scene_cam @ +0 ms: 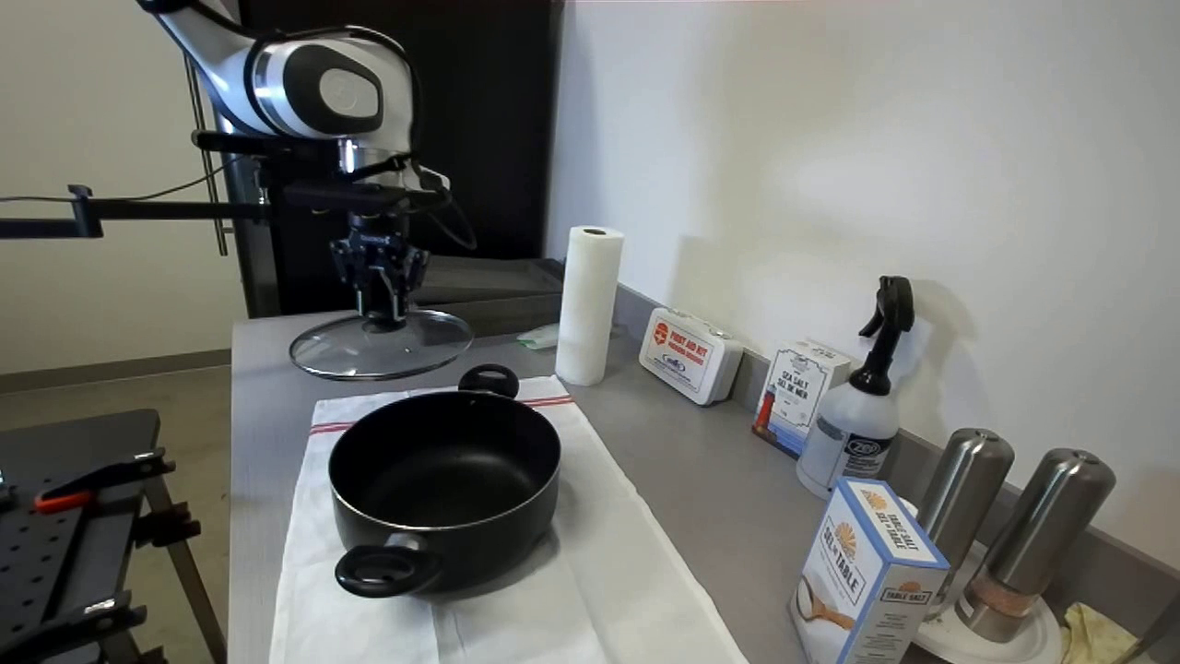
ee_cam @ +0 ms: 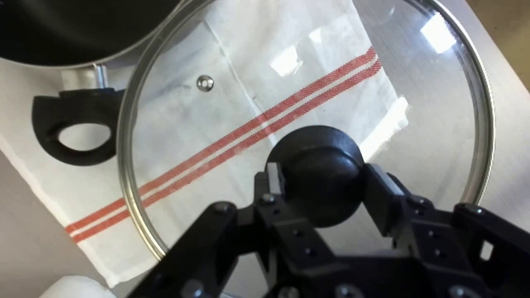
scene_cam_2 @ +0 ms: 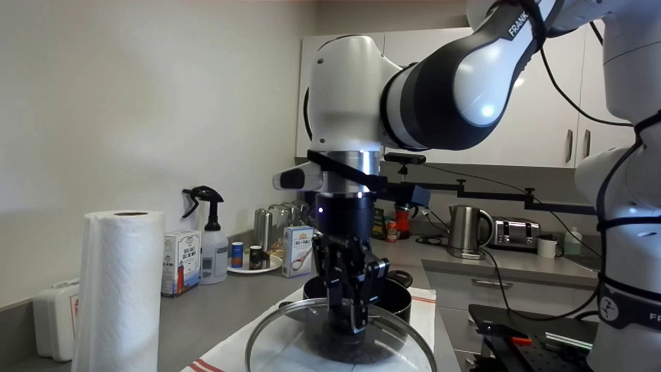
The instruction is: Put the lid on the counter
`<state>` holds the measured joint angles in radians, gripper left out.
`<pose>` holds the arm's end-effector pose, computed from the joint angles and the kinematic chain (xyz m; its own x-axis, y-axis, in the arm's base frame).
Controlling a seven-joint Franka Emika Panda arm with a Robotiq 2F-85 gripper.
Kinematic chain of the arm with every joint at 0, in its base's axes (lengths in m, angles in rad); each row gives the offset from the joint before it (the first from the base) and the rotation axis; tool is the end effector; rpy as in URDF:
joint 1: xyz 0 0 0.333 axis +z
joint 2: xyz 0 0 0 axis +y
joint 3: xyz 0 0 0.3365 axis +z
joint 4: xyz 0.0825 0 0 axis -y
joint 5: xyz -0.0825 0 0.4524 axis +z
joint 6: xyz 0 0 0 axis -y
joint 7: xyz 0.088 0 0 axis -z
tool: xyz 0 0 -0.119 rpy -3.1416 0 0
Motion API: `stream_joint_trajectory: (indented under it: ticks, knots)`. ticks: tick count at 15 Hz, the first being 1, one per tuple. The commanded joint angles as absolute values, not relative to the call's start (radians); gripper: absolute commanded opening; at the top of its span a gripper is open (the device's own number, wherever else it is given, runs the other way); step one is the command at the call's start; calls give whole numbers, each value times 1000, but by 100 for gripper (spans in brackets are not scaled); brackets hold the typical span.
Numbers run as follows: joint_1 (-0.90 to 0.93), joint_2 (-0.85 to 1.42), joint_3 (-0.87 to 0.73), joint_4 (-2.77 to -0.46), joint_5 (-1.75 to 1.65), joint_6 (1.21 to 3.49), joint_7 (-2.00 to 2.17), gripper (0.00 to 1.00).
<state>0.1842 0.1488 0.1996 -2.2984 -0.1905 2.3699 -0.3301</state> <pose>0.5233 0.2090 0.2351 0.6556 0.7479 -0.1044 0.7548 -0.6530 0.0622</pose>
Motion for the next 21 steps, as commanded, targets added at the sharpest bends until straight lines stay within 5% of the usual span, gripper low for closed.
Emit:
stream_joint_trajectory:
  ticks: [1,21]
  knots:
    - [205,188,222,-2256,-215,2349,-376,25]
    - [110,434,210,-2212,-241,2574,-622,25]
